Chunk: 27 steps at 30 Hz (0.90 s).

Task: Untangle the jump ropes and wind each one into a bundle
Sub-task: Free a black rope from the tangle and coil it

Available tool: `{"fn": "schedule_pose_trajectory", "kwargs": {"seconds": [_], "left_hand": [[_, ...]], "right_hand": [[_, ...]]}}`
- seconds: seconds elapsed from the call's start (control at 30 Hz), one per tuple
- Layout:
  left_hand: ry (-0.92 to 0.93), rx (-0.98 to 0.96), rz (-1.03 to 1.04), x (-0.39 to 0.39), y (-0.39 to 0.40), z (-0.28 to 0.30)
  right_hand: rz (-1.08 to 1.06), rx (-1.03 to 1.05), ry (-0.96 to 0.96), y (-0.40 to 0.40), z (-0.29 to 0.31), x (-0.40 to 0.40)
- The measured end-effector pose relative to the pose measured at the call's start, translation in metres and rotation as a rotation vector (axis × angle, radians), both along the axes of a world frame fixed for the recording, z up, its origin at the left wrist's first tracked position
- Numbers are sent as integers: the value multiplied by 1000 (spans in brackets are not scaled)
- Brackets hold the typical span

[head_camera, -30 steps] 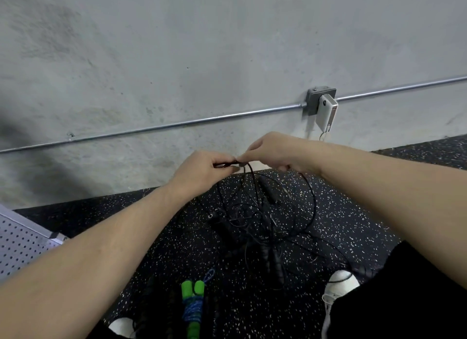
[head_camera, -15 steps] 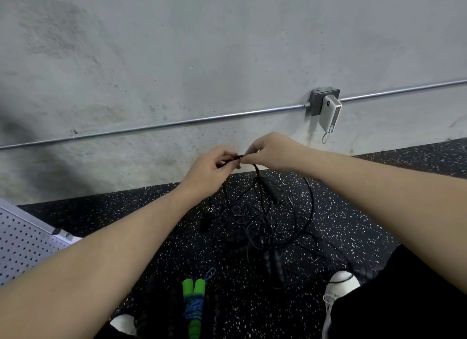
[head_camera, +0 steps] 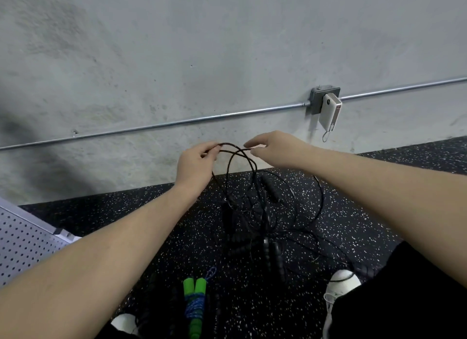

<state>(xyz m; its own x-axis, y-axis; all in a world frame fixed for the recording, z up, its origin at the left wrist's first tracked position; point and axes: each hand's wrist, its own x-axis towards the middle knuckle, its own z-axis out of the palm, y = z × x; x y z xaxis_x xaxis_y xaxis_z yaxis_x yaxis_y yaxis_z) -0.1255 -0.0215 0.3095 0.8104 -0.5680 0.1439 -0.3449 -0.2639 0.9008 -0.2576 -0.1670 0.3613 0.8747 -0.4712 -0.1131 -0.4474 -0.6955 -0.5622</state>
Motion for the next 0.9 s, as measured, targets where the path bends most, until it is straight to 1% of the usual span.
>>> {"fn": "schedule_pose_trajectory", "kwargs": {"seconds": [0.1,0.27,0.37,0.4,0.47,0.5,0.53,0.57,0.67,0.77,0.83,0.9], "left_hand": [[42,42,-53,0,-2,-6],[221,102,-7,8,-4,-9],[285,113,-57,9,-3,-9],[269,114,-79,7,-3,-10],[188,135,-104,6,-4,-13],[143,163,-119,6,-5,-16],[109,200,-147,5,-5,-18],[86,243,-192,3,-4,-21],[36,391,-328,0,-3,-29],[-46,533,-427,-2,-6,-33],[-52,543,-442,-2,-6,-34],[-24,530,-425,2,-5,-35]], "right_hand": [[-28,57,-8,-7,1,-5],[-106,254,-57,-12,0,-8],[-181,413,-132,-19,6,-9],[-169,413,-116,-21,9,-11],[-125,275,-47,-25,14,-15],[-111,209,-34,-26,15,-17],[-112,201,-61,-26,15,-18],[-129,246,-125,-26,15,-19],[-161,502,-331,-22,16,-19],[-84,742,-430,-16,21,-21],[-24,862,-465,-11,24,-23],[-10,927,-521,-8,28,-23]]}}
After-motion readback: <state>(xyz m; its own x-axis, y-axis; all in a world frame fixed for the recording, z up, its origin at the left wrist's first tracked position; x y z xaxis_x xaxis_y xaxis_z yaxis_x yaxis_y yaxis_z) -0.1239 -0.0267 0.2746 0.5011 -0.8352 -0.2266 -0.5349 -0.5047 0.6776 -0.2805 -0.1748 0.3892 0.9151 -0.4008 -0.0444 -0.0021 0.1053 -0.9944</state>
